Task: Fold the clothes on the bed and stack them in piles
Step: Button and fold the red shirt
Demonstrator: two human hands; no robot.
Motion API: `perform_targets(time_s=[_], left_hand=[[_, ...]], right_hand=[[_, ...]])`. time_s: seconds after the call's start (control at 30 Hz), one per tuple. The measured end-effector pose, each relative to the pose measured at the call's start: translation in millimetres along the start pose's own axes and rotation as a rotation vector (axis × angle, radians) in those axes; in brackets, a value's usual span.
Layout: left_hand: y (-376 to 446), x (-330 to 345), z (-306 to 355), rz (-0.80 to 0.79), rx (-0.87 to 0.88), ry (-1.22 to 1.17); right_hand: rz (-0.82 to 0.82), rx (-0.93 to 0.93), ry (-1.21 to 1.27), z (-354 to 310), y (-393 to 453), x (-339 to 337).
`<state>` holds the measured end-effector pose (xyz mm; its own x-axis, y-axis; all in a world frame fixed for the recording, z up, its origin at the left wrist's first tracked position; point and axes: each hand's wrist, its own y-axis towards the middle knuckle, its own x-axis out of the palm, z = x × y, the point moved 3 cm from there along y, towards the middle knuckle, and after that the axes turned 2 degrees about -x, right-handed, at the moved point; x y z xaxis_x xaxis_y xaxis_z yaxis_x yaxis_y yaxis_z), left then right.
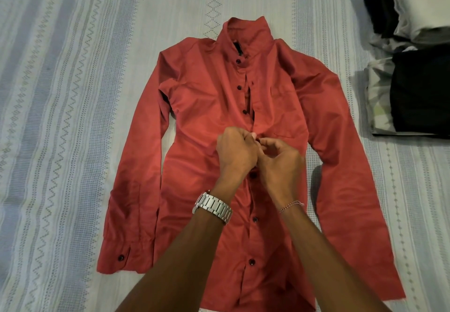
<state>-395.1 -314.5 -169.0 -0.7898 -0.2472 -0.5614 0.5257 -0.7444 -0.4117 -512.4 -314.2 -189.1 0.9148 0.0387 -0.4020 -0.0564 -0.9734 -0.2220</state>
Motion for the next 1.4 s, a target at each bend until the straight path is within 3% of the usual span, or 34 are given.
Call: perform_targets(time_s=[0.17,0.23,0.33,0.47,0.53,0.63,0.73,0.87,1.2,1.4], left_hand=[[7,0,-4,-0.118,-0.036,-0.064],[8,4,-11,-0.181,-0.032,-0.125],[8,5,-22,-0.134,0.016,-0.099],[15,2,-22,-0.023,0.118,-0.03],[20,-1,-8,0.074,0.255,0.017],[36,2,7,0.12,0.365,0.077],[55,7,1,0.11,0.25,0.198],[63,8,-9,0.108,0.125,0.185],[74,12,-7,0.082,0.027,0.174],[81,11,-4,0.028,0.029,0.129]], right_hand=[[-0.17,0.29,0.493,2,4,-5],[-0.247,0.378,0.548,3,7,-10],[-0.299,0.374,0.272,7,12,-13],[-0.124,-0.004,-0.29,-2,20,-16],[-0.029,-0.202,-0.256,-22,23,-13],[-0.062,-0.354,-0.194,-32,42,10],[-0.099,-0.272,-0.273,-18,64,28],[-0.057,-0.227,-0.423,-6,79,30],[0.052,-0.112,-0.561,-5,88,20],[0.037,-0.106,-0.567,-8,86,18]])
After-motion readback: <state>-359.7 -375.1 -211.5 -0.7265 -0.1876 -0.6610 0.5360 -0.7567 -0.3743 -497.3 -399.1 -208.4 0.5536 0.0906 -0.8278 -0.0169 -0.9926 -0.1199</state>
